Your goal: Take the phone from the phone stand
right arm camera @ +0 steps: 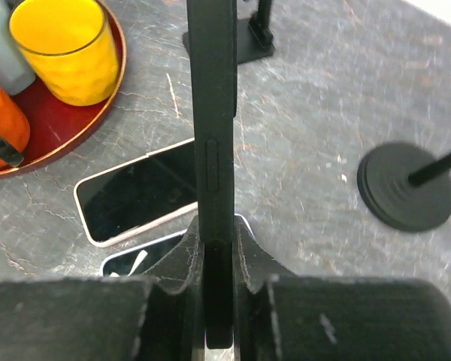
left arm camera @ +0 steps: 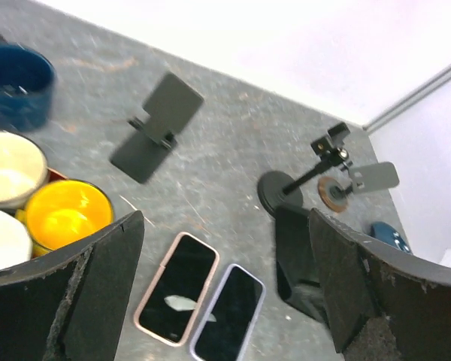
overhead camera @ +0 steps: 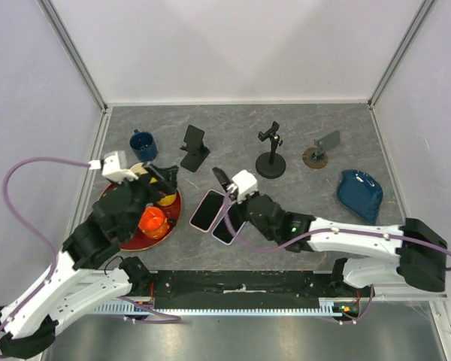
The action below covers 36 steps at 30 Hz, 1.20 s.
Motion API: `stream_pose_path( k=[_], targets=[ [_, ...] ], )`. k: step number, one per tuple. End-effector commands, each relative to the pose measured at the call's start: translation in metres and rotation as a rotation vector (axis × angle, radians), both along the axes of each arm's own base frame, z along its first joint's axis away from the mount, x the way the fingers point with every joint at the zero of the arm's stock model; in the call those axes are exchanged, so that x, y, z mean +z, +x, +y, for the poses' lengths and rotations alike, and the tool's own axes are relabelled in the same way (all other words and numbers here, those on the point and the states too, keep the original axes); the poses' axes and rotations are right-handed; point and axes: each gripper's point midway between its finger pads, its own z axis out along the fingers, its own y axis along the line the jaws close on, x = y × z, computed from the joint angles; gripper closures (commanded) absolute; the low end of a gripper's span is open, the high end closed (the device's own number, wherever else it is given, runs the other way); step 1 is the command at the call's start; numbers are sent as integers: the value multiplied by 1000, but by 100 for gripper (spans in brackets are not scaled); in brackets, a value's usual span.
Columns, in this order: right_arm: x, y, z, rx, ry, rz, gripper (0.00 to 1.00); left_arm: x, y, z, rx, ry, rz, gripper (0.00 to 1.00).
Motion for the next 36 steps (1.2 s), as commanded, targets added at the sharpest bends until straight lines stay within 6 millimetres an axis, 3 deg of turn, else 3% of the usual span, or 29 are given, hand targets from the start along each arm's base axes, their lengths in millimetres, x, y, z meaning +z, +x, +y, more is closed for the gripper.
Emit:
stream_pose_path(
  k=[1, 3, 4, 5, 7, 8, 10, 11, 15, 20, 21, 24, 36],
  targets=[
    [10, -3, -34, -114, 283, 220, 100, 15, -5, 42, 77, 210, -163, 4],
    [-9, -11, -46, -144, 357, 340, 100, 25, -13, 49, 67, 207, -224, 4],
    [-6, -8, -57, -170, 418, 362, 100, 20, -13, 50, 57, 252, -237, 4],
    [-23, -14, -62, -166, 424, 421, 100, 24, -14, 50, 54, 243, -265, 4],
    [-33, -11, -76, -219, 491, 480, 100, 21, -16, 45, 13, 262, -294, 4],
    [-50, -14, -84, -244, 485, 517, 100, 21, -17, 43, -2, 258, -303, 4],
    [-61, -13, -91, -269, 553, 591, 100, 21, -19, 35, -45, 262, -310, 4],
    [-76, -18, -96, -281, 564, 635, 100, 21, -19, 34, -54, 268, -309, 4],
    [-83, -22, -96, -272, 745, 719, 100, 13, -17, 30, -71, 305, -273, 4],
    [-105, -40, -89, -269, 834, 879, 100, 12, -17, 31, -67, 301, -258, 4],
    [-98, -39, -86, -244, 883, 875, 100, 11, -17, 32, -60, 301, -255, 4],
    [-106, -46, -82, -238, 929, 939, 100, 11, -17, 34, -52, 296, -253, 4],
    [-126, -54, -68, -223, 941, 1070, 100, 7, -16, 33, -51, 284, -238, 4]
  ],
)
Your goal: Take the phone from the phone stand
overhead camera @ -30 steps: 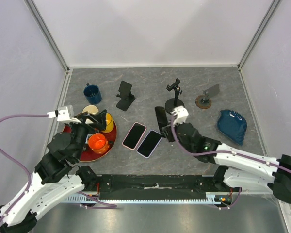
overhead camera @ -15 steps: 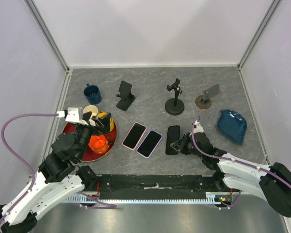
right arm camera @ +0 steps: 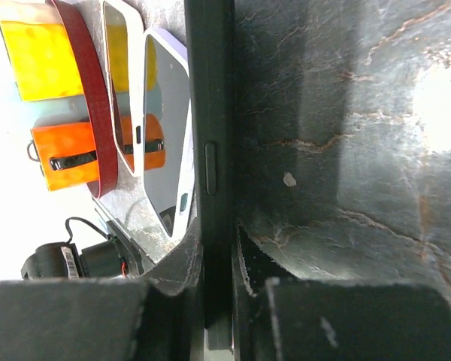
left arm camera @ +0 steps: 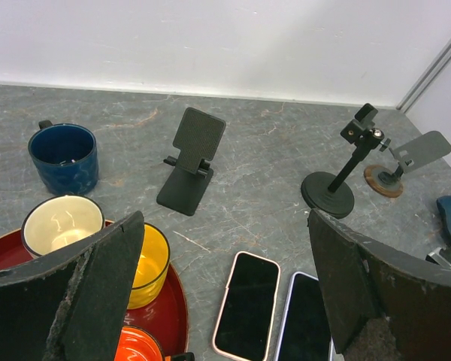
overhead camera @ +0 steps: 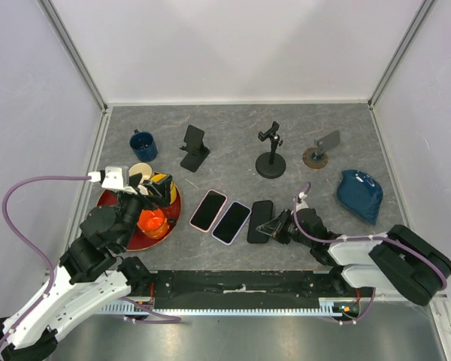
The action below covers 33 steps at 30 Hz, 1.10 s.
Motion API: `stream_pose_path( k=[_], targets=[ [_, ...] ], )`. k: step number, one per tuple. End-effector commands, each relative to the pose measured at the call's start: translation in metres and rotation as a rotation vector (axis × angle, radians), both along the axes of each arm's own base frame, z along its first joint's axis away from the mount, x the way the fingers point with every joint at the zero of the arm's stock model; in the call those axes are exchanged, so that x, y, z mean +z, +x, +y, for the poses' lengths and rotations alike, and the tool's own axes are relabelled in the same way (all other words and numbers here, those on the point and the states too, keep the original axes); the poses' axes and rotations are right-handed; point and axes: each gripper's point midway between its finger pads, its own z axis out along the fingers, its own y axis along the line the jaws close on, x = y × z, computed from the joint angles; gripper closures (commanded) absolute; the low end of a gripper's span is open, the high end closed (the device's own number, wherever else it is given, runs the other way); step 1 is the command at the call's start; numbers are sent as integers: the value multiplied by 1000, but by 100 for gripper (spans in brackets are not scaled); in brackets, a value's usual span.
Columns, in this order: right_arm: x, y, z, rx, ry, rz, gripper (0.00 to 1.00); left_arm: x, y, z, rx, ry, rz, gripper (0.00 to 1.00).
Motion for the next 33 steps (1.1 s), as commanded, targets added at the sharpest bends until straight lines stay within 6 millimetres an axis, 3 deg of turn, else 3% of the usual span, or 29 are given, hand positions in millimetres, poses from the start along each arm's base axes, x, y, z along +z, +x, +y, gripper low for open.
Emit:
stream_pose_path(
  k=[1, 5, 8, 11, 18, 19, 21, 22, 24, 25, 27, 28, 33],
  targets=[
    [20, 0, 23, 67, 130, -9, 100, 8, 0, 2, 9, -4, -11, 4],
    [27, 5, 39, 108, 186, -16, 98, 6, 0, 0, 1, -9, -7, 5],
    [17, 3, 41, 116, 183, 13, 96, 3, 1, -1, -1, 0, 5, 5],
    [10, -2, 43, 146, 170, 33, 86, 1, 2, -2, 2, 5, 15, 5],
    [-1, -4, 32, 148, 75, 15, 29, -3, 5, -5, 1, 15, 32, 5],
    [-13, -6, 24, 133, 11, 43, 25, -3, 6, -6, -2, 13, 32, 5],
    [-5, 2, 22, 140, -38, -22, 16, -6, 8, -8, -4, 22, 45, 5],
    [-16, -2, 13, 138, -105, 16, 14, -6, 8, -10, -11, 19, 47, 5],
    [-4, 12, 8, 125, -178, -64, 5, -9, 11, -12, -12, 28, 61, 5],
    [-16, 5, -4, 127, -259, -20, 2, -10, 12, -13, -18, 29, 67, 5],
    [-8, 21, -15, 89, -356, -72, 2, -15, 16, -15, -15, 42, 90, 5],
    [-16, 16, -26, 115, -433, -61, 2, -15, 16, -17, -21, 41, 96, 5],
    [-4, 35, -46, 62, -582, -123, 2, -28, 25, -18, -6, 73, 166, 5]
  ],
)
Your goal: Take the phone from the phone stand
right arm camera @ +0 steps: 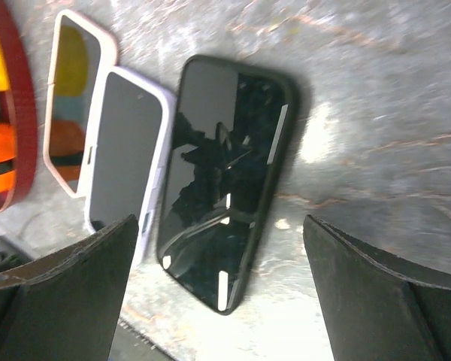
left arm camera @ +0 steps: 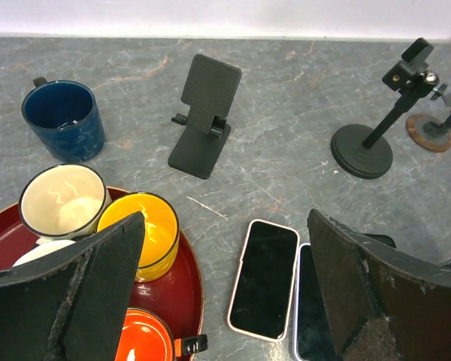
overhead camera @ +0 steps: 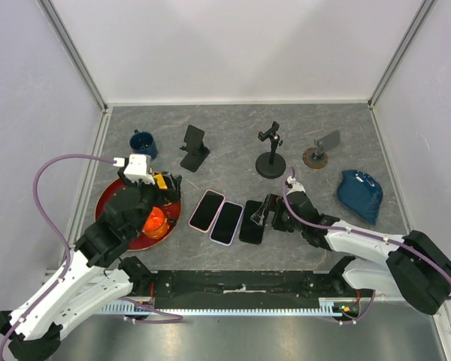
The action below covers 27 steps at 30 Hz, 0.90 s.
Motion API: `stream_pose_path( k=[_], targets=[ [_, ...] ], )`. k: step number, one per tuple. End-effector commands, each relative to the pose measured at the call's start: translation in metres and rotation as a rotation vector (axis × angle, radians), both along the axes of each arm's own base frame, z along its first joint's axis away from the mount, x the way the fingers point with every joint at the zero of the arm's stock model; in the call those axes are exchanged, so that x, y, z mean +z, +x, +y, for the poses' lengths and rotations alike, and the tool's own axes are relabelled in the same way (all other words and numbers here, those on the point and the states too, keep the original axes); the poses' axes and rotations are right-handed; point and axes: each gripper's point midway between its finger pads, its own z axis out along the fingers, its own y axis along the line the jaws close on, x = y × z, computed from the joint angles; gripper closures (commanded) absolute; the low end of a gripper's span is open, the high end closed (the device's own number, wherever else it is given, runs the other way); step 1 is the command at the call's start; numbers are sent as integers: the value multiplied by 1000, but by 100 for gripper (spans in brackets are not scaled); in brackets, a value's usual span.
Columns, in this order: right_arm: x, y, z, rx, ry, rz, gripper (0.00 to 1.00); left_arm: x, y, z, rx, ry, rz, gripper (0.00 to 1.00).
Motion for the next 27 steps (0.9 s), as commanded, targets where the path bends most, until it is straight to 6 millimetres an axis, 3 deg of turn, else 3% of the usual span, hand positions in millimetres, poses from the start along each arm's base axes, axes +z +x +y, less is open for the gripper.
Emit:
stream_pose_path(
  k=[1, 5, 6, 12, 14, 20, 22, 27],
  targets=[
    [-14, 6, -48, -48, -308, -22, 2, 7, 7, -6, -1, -40, 44, 5],
    [17, 29, -69, -103, -452, -128, 2, -6, 19, 11, 97, -48, 129, 3],
    [34, 38, -68, -115, -459, -168, 2, -8, 20, 14, 109, -56, 140, 3],
    [119, 61, -121, -320, -608, -399, 2, -9, 29, 20, 110, -143, 159, 2],
    [160, 59, -143, -425, -601, -503, 2, -5, 27, 26, 133, -137, 145, 2],
    [255, 25, -198, -612, -478, -739, 2, 50, -7, 58, 177, -173, -61, 2],
    [274, 11, -213, -642, -454, -793, 2, 74, -25, 75, 209, -186, -143, 2],
    [304, -13, -243, -716, -417, -873, 2, 108, -59, 104, 260, -214, -283, 2]
  ],
)
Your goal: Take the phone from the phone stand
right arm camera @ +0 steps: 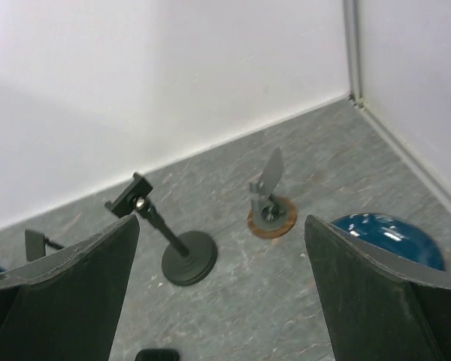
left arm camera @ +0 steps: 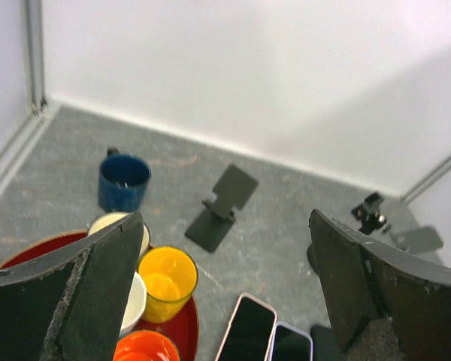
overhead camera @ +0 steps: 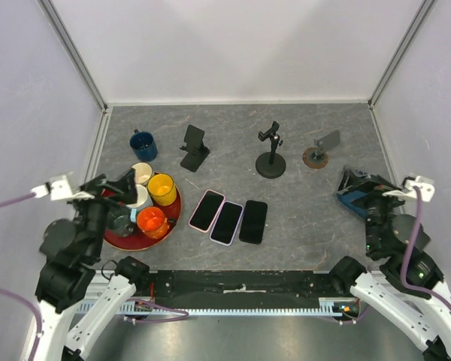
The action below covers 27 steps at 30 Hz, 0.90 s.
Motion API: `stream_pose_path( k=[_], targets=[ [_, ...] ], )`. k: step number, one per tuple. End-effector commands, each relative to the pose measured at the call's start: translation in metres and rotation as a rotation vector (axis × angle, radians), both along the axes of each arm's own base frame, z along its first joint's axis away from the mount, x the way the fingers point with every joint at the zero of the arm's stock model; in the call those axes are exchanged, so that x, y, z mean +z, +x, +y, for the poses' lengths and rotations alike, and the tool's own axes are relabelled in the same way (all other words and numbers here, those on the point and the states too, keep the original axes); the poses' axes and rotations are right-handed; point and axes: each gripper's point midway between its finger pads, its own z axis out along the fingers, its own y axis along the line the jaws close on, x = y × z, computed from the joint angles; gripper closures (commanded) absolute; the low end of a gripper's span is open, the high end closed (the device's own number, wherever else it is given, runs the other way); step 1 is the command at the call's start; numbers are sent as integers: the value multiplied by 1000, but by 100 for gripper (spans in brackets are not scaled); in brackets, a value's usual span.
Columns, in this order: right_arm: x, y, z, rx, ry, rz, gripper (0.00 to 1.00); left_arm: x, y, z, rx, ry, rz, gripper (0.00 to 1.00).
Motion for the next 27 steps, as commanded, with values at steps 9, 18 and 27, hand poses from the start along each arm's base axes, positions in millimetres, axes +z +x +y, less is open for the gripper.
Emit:
stream_pose_path(
  k=[9, 18, 27],
  targets=[
    [17, -44, -66, -160, -40, -117, 2, 38, -64, 62, 175, -56, -260, 1],
    [7, -49, -76, -203, -21, -134, 2, 49, -88, 79, 209, -104, -383, 0],
    [-9, -45, -75, -220, -45, -113, 2, 46, -80, 82, 252, -104, -393, 0]
  ],
)
